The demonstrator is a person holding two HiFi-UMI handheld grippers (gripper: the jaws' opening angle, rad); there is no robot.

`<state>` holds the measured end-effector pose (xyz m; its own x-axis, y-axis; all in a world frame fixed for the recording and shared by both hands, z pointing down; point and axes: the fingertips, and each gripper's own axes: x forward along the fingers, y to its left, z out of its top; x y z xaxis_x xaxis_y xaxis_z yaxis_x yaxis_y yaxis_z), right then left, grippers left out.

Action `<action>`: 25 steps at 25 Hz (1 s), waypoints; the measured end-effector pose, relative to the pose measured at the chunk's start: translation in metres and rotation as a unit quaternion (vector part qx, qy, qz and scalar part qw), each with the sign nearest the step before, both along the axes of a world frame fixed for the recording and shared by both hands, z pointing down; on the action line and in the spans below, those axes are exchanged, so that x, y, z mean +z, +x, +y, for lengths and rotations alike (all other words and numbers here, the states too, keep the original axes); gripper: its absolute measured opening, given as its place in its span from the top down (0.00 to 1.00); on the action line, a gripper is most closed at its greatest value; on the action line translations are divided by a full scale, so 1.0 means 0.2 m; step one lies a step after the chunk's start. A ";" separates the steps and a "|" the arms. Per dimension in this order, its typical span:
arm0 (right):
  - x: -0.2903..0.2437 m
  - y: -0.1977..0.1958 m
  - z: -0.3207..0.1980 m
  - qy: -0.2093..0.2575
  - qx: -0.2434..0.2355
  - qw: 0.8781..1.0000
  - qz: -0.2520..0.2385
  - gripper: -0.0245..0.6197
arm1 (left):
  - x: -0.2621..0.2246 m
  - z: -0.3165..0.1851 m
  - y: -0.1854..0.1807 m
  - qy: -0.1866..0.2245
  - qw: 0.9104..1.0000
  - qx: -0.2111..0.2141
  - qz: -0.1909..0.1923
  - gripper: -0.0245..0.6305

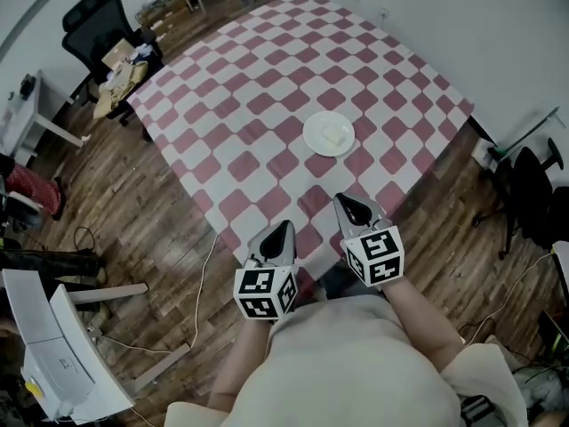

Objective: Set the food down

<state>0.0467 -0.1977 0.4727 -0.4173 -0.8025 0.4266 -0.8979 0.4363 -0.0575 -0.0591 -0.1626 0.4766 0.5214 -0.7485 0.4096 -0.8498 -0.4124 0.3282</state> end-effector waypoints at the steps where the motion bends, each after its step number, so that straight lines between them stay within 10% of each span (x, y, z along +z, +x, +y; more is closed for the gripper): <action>1: 0.00 -0.01 0.03 0.001 0.001 1.000 -0.001 0.95 | 0.00 0.01 0.00 0.001 1.000 0.004 0.000 0.95; 25: -0.14 -0.16 0.48 0.036 0.029 0.998 -0.039 0.96 | -0.04 0.36 -0.08 0.009 0.999 0.038 0.009 0.95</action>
<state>0.0154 -0.1016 0.4452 -0.3995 -0.8536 0.3344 -0.9156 0.3896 -0.0993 -0.0757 -0.0914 0.4695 0.5847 -0.7131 0.3868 -0.8095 -0.4819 0.3352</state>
